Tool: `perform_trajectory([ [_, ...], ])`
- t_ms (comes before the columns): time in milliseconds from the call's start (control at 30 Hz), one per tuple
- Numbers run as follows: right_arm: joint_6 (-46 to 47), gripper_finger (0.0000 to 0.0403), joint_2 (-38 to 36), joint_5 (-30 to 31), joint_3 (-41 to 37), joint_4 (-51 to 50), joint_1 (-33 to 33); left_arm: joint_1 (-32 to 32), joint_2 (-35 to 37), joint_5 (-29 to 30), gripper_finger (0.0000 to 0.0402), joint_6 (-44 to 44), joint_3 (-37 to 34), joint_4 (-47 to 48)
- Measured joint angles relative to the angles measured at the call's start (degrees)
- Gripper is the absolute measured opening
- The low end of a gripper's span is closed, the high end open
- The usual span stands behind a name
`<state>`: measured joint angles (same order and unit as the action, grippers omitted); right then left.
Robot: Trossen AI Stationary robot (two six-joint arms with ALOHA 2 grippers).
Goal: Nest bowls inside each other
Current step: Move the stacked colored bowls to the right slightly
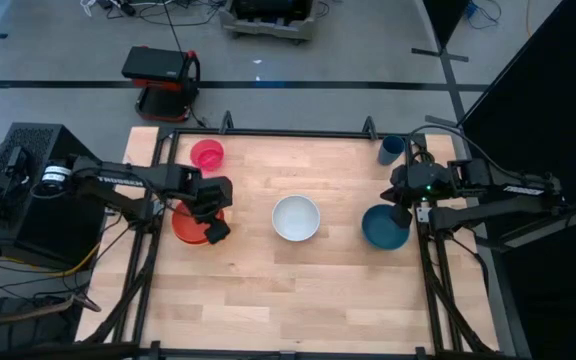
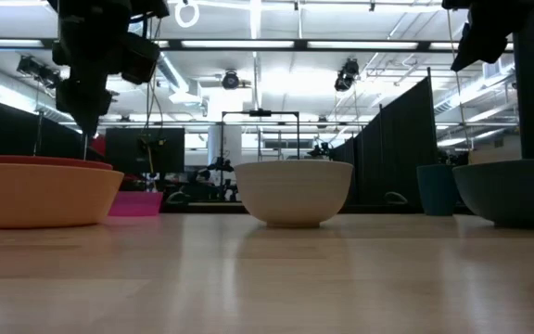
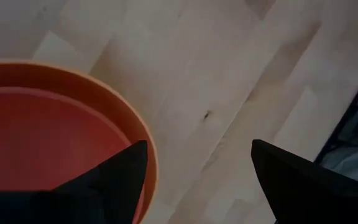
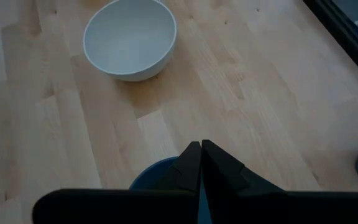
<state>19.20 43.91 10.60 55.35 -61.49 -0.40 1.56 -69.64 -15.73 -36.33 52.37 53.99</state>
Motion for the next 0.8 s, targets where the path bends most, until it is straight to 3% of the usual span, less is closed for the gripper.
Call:
perform_trajectory([
  [533,0.0,0.0000,-0.1,0.3,0.0,0.0,0.0,-5.5,-9.3,3.8,0.0273,0.3,-2.1,-2.3],
  [800,0.0,0.0000,-0.1,0.3,0.0,0.1,0.0,-5.5,-9.5,4.0,0.0269,0.3,-0.8,-2.0],
])
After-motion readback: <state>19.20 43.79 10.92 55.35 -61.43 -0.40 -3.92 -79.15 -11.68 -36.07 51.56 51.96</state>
